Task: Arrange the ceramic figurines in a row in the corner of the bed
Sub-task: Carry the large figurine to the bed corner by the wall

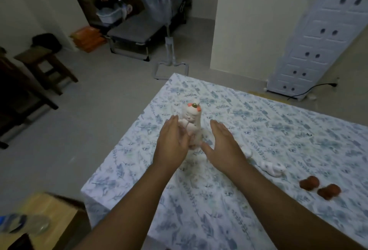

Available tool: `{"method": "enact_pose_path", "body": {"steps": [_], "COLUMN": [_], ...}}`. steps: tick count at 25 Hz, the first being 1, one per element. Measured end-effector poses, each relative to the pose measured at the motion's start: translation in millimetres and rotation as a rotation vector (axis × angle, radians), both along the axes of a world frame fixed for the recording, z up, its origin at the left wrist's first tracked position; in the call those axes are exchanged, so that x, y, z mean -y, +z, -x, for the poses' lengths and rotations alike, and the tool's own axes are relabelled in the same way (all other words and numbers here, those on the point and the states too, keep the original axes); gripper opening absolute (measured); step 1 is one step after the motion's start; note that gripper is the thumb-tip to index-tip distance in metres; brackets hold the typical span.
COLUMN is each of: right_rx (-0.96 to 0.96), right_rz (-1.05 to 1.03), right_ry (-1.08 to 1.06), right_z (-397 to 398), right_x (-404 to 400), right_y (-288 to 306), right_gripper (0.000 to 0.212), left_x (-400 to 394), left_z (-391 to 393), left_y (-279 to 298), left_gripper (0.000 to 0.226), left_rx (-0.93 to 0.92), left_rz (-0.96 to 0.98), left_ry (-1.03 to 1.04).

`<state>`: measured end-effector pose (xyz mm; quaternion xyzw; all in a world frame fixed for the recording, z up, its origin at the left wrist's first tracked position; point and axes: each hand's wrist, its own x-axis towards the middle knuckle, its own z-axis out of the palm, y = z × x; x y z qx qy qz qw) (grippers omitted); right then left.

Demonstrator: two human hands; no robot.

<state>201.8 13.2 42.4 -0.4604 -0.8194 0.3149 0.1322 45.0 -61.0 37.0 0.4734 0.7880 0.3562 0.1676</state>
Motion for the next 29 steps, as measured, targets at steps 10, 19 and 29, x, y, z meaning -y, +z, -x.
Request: {"method": "enact_pose_path", "body": {"steps": [10,19,29], "right_rx": [-0.328,-0.680,-0.874], "right_rz": [0.317,0.163,0.070], "right_ry": [-0.340,-0.324,-0.570], "right_z": [82.4,29.3,-206.3], "right_x": [-27.5,4.3,4.2], "right_y": [-23.4,66.3,74.8], "right_gripper": [0.077,0.063,0.080], "left_x": [-43.2,-33.2,-89.8], "left_z": [84.5,46.3,-184.1], "left_y": [-32.2,42.9,72.3], "left_gripper": [0.049,0.062,0.056], "left_rx": [0.373,0.539,0.628], "left_rz": [0.049,-0.282,-0.180], "left_ry": [-0.324,-0.339,-0.712]}}
